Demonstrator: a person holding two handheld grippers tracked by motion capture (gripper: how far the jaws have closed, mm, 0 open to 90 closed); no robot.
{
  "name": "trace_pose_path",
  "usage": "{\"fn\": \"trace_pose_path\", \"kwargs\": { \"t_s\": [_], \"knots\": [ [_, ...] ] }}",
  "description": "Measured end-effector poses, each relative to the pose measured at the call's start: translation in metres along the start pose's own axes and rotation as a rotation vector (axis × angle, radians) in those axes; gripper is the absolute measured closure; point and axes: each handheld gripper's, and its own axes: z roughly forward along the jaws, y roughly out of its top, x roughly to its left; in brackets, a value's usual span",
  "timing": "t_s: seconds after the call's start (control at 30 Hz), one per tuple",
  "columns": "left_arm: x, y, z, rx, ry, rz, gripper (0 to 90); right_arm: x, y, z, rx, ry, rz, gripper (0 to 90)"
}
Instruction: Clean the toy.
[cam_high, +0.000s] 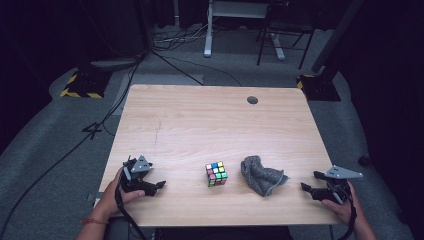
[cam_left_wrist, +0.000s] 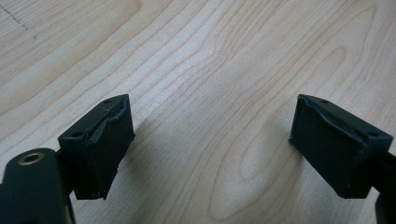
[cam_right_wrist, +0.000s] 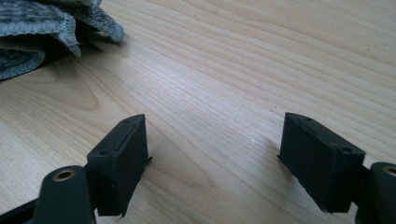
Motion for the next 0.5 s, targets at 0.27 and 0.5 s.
{"fn": "trace_pose_path", "kwargs": {
  "t_s": [0.27,0.5],
  "knots": [
    [0.0001,0.0,0.0,-0.001,0.002,-0.001,13.9,0.0001,0.0,0.0,0.0,-0.001,0.001,23.5],
    [0.0002,0.0,0.0,-0.001,0.005,-0.001,13.9,0.0001,0.0,0.0,0.0,-0.001,0.001,23.5]
  ]
}}
